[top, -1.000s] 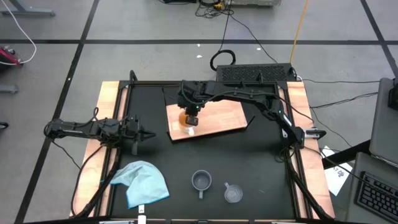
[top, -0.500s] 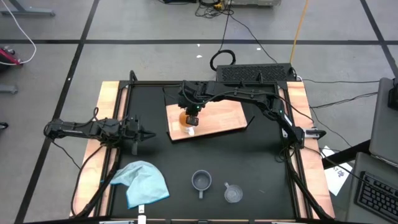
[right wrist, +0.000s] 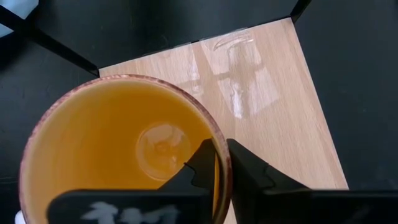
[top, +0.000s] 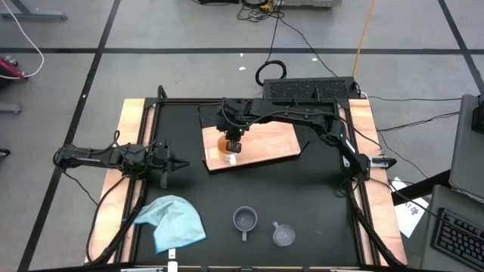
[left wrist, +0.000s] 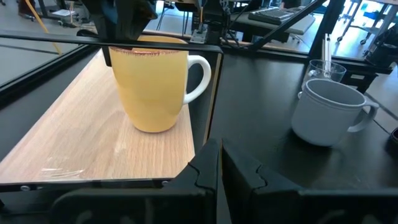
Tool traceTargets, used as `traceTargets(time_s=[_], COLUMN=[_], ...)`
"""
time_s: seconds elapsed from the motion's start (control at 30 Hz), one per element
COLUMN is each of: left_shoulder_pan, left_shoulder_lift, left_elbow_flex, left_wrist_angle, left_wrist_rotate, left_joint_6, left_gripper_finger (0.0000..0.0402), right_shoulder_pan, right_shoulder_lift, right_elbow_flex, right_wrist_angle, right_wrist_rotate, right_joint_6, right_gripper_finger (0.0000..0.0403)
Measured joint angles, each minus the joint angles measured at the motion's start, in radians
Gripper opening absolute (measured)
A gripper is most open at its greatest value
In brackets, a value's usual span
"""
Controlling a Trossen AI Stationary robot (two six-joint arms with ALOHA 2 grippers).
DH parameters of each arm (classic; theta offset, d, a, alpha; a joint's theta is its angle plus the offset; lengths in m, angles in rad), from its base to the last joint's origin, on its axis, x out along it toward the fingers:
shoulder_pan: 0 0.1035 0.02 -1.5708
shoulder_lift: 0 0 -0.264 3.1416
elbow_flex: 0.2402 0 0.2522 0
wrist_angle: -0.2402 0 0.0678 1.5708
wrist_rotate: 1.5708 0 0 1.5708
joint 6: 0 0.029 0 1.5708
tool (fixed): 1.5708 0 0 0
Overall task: Stack small to large cups/mugs on shelf
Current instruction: Put the yellow mug on the shelf
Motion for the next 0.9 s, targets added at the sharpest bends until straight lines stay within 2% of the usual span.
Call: traceTargets(time_s=[0.2, 0.67, 0.9], left_shoulder_pan=[0.0, 0.0, 0.0], left_shoulder_lift=[0.0, 0.0, 0.0], left_elbow_flex=[0.0, 0.0, 0.0], left_wrist_angle=[-0.005, -0.035, -0.034], left_wrist_rotate=[0.0, 0.0, 0.0], left_joint_6=[-0.008, -0.015, -0.015], left_gripper_finger=[0.0021, 0.0021, 0.0021], right_shoulder_pan=[0.0, 0.026, 0.029], right_shoulder_lift=[0.001, 0.003, 0.007], right_elbow_flex=[-0.001, -0.002, -0.004], right_wrist_angle=[0.012, 0.028, 0.022], right_wrist_rotate=[0.001, 0.003, 0.0], right_joint_6=[0.0, 0.0, 0.009], right_gripper_finger=[0.0035, 0.0041, 0.0094])
